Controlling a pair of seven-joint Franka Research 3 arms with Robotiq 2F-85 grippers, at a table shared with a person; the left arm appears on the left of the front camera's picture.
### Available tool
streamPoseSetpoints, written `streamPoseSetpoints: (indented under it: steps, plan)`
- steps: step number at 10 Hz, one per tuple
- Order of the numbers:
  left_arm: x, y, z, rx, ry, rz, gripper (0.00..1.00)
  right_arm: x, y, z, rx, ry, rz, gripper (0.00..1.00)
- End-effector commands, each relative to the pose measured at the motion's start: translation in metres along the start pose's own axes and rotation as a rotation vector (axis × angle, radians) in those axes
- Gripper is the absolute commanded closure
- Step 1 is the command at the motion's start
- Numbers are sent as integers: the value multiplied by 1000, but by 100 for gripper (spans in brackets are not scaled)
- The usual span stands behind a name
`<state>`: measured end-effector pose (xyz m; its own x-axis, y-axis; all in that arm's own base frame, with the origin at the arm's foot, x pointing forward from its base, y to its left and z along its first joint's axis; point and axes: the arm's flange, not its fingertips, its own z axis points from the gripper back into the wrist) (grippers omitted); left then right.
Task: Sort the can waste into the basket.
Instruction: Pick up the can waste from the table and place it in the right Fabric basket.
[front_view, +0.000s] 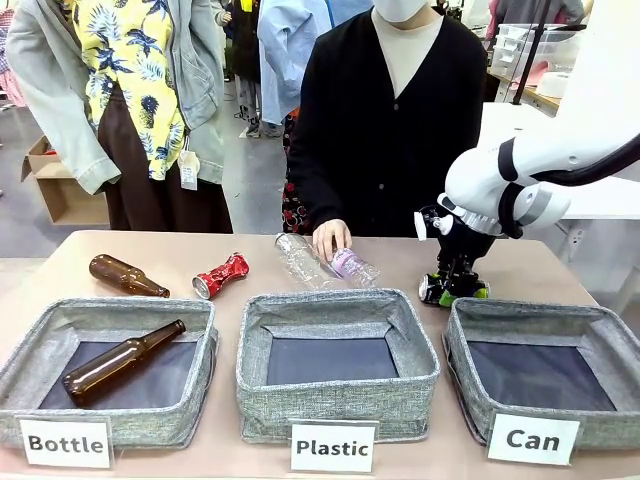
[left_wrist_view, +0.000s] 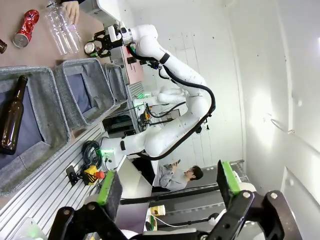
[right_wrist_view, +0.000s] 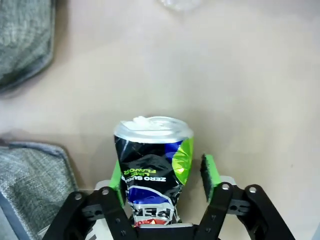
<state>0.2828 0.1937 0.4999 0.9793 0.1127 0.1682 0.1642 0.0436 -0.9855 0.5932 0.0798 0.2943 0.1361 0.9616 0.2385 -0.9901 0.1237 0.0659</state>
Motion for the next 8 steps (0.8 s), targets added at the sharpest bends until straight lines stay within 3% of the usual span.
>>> streamPoseSetpoints:
  steps: [1,2,4,6,8]
  plan:
    - [1,-3,-1,-23,0,-10,0,3,-2,4,9,33,-11,62]
    - [1,-3,-1,-23,0,-10,0,3,-1,4,9,35,-16,100]
    - [1,-3,-1,-23,0,-10,0,-3,3,17,-18,21,-32,100]
    - [1,-3,-1,-23,0,-10,0,-12,15,55,-80,-13,-47,100]
    - [1,-3,-1,-23,0,-10,0,-21,65,113,-154,-23,-50,100]
